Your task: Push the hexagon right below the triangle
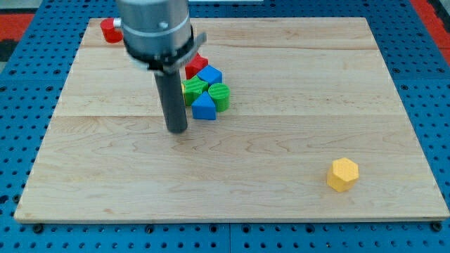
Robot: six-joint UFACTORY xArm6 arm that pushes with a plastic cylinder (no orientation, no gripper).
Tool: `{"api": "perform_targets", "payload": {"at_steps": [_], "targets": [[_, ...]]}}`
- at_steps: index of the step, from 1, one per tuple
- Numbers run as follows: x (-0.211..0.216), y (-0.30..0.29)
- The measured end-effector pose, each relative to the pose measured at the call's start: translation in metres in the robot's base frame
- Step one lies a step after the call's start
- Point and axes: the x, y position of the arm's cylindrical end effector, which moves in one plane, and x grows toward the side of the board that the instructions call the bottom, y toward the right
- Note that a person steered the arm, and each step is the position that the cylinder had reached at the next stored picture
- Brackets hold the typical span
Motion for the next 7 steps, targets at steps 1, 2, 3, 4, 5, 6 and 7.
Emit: {"api": "perform_targets", "payload": {"at_steps": [1,2,3,4,5,6,7], "targets": [[0.044,0.101],[0.106,0.188],[0.124,0.229],[0.091,0.269],[0.068,0.230],[0.061,0.163],[0.041,0.132]]}}
